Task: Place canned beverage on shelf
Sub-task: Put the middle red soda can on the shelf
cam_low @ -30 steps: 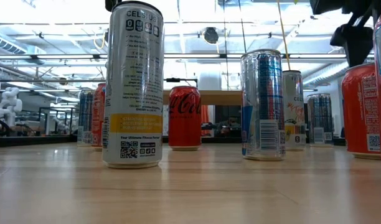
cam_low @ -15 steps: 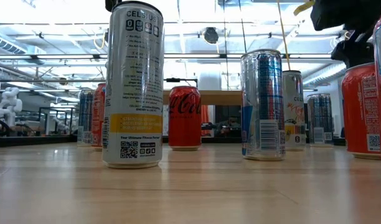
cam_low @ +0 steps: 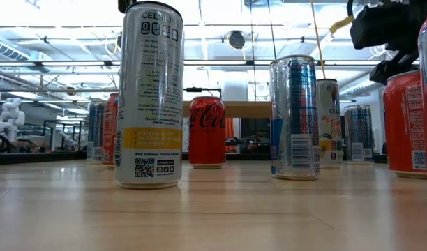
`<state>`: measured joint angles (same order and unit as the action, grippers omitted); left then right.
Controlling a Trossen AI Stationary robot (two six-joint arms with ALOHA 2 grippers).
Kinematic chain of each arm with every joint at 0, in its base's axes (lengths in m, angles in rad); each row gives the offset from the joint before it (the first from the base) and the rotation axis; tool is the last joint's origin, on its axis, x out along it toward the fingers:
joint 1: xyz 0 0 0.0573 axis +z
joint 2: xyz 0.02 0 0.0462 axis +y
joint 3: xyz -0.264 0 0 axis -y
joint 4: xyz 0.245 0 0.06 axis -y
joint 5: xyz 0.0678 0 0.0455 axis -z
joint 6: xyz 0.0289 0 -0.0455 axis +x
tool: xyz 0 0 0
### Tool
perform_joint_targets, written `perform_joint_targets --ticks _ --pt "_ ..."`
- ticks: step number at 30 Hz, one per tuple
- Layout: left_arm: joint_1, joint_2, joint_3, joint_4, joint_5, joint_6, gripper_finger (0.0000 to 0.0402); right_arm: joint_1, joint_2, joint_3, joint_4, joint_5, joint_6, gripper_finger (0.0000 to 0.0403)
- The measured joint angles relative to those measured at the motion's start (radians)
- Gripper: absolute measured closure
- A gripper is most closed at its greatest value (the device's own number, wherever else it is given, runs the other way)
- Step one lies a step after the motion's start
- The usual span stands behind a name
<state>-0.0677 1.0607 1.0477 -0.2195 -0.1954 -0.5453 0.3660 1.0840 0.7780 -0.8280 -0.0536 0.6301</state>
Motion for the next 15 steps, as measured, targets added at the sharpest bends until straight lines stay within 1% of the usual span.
perform_joint_targets --ticks 10,13,15 --pt "0.000 0.000 0.000 0.001 0.005 0.000 0.0402 0.000 0.036 0.001 0.058 0.006 -0.075 0.0107" --pt "0.000 0.000 0.000 0.001 0.008 0.000 0.0402 0.000 0.059 0.002 0.076 0.009 -0.074 0.0110" --pt "0.000 0.000 0.000 0.001 0.008 0.000 0.0402 0.000 0.070 0.003 0.088 0.011 -0.063 0.0104"
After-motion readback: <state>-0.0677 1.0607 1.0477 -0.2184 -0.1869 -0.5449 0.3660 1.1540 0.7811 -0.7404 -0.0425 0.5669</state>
